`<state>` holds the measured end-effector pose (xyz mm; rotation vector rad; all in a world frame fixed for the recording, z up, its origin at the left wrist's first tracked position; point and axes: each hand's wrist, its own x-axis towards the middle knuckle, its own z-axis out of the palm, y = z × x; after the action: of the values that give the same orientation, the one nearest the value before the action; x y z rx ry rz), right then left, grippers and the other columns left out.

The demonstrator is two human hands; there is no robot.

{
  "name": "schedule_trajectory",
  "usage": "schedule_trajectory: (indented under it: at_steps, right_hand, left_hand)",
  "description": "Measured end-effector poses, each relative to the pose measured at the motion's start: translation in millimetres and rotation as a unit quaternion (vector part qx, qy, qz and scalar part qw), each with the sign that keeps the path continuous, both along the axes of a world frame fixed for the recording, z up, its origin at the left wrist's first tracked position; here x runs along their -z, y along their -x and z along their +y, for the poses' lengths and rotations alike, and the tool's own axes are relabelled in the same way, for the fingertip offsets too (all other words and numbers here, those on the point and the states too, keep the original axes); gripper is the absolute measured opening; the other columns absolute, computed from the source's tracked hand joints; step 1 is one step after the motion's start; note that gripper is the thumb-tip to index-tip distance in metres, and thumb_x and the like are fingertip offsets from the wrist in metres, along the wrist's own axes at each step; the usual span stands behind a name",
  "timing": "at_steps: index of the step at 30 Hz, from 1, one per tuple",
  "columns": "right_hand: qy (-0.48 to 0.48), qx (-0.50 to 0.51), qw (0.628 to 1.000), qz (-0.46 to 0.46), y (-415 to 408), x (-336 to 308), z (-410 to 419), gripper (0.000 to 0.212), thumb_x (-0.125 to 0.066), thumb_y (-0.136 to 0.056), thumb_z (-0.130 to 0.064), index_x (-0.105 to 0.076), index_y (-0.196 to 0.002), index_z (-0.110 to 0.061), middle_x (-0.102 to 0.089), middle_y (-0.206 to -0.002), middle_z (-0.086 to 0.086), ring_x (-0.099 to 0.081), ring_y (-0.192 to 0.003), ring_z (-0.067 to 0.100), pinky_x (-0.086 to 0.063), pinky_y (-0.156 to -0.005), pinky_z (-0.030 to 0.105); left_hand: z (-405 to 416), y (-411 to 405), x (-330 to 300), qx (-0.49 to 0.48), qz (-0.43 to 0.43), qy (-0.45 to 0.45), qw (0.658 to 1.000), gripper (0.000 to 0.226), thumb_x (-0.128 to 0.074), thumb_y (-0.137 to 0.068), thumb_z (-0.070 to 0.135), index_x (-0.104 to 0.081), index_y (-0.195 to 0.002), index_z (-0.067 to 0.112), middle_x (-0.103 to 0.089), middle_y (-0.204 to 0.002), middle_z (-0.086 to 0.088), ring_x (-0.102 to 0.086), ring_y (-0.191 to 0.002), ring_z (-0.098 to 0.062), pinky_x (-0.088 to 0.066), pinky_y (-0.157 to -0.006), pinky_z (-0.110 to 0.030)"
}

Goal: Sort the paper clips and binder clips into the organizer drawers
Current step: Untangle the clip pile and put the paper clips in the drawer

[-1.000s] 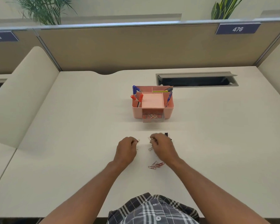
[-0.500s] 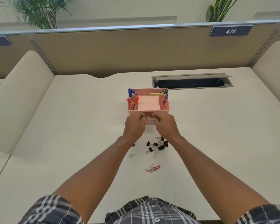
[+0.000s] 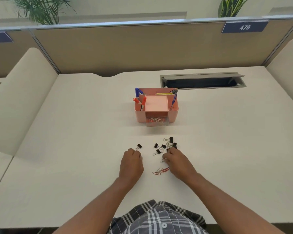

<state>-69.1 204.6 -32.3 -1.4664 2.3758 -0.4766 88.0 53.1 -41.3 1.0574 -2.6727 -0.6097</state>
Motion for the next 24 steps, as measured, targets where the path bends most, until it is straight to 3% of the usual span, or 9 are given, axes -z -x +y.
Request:
schedule_trajectory:
  at_steps: [5,9,14,16,20,24]
  right_hand:
    - [-0.017,0.008,0.999,-0.034,-1.6,-4.0,-7.6,0.009,-0.051,-0.093,-0.01,-0.06,-0.09,-0.011,-0.052,-0.098,0.002,-0.05,-0.089,0.019,-0.04,-0.072,0.027]
    - [-0.029,-0.001,0.999,-0.036,-6.7,-5.9,-8.9,0.011,-0.044,-0.092,-0.007,-0.053,-0.089,-0.013,-0.052,-0.094,0.002,-0.047,-0.084,0.02,-0.042,-0.072,0.032]
    - [-0.012,0.01,0.999,-0.038,-10.7,-4.8,-3.8,0.013,-0.041,-0.091,-0.006,-0.046,-0.083,-0.016,-0.05,-0.086,0.001,-0.045,-0.077,0.022,-0.042,-0.068,0.036]
    - [-0.008,0.013,0.999,-0.042,-9.9,-5.3,-3.1,0.014,-0.041,-0.089,-0.005,-0.046,-0.082,-0.017,-0.05,-0.085,0.0,-0.044,-0.076,0.021,-0.043,-0.068,0.036]
    - [-0.003,0.014,0.999,-0.044,-10.4,-3.9,-2.8,0.014,-0.042,-0.089,-0.004,-0.047,-0.082,-0.016,-0.05,-0.084,0.0,-0.045,-0.076,0.022,-0.043,-0.067,0.036]
    - [0.002,0.016,0.999,-0.047,-10.0,-2.9,-3.1,0.015,-0.043,-0.089,-0.004,-0.047,-0.083,-0.017,-0.049,-0.084,-0.002,-0.045,-0.076,0.021,-0.041,-0.067,0.034]
  left_hand:
    - [-2.4,6.6,-3.2,-0.005,-0.053,-0.015,0.998,0.009,-0.055,-0.087,0.008,-0.062,-0.082,0.012,-0.054,-0.091,-0.005,-0.051,-0.082,-0.027,-0.047,-0.072,-0.041]
    - [2.3,4.1,4.9,0.047,-0.059,0.04,0.996,0.025,-0.065,-0.066,-0.01,-0.056,-0.075,0.012,-0.053,-0.076,-0.005,-0.048,-0.066,-0.027,-0.044,-0.055,-0.038]
    - [7.5,1.7,11.7,0.055,-0.004,0.049,0.997,0.043,-0.059,-0.059,-0.02,-0.059,-0.091,0.008,-0.055,-0.085,-0.005,-0.047,-0.076,-0.023,-0.042,-0.067,-0.03]
    - [9.4,0.2,9.3,0.052,0.008,0.059,0.997,0.041,-0.061,-0.062,-0.018,-0.061,-0.094,0.008,-0.057,-0.086,-0.005,-0.048,-0.076,-0.024,-0.04,-0.069,-0.029]
    - [5.6,-3.8,3.8,0.009,-0.001,0.059,0.998,0.015,-0.072,-0.074,0.001,-0.061,-0.08,0.009,-0.055,-0.078,-0.008,-0.049,-0.067,-0.028,-0.045,-0.058,-0.039]
    - [4.4,-5.4,4.5,-0.01,-0.018,0.039,0.999,0.02,-0.073,-0.08,0.007,-0.055,-0.071,0.011,-0.052,-0.073,-0.005,-0.048,-0.064,-0.027,-0.045,-0.056,-0.039]
